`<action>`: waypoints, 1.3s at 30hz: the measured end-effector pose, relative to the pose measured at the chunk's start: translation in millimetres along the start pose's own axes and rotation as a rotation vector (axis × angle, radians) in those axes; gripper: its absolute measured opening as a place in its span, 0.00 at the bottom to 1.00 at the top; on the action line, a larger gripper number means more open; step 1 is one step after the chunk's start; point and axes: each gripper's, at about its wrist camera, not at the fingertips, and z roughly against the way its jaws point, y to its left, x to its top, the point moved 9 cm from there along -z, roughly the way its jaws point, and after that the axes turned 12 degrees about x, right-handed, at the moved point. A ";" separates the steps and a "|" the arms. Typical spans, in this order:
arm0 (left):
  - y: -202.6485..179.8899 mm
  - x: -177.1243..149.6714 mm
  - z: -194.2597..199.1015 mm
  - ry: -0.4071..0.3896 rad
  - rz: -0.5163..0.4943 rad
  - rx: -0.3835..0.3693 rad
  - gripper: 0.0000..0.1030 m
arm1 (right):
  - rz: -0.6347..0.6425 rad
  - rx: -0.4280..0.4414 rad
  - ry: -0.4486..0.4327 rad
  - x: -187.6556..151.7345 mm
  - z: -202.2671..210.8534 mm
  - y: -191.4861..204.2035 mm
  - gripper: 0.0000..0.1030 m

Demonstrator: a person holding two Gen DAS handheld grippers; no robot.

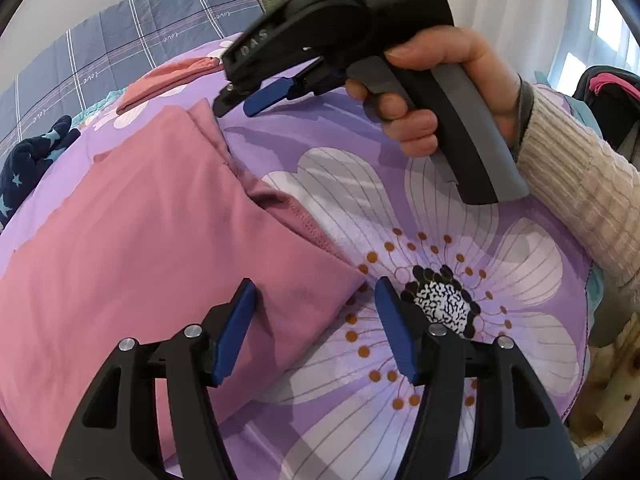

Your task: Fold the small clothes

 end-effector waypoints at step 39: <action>-18.6 26.7 32.6 -0.150 -0.229 0.043 0.44 | -0.056 0.100 -0.014 18.8 -33.5 -10.3 0.31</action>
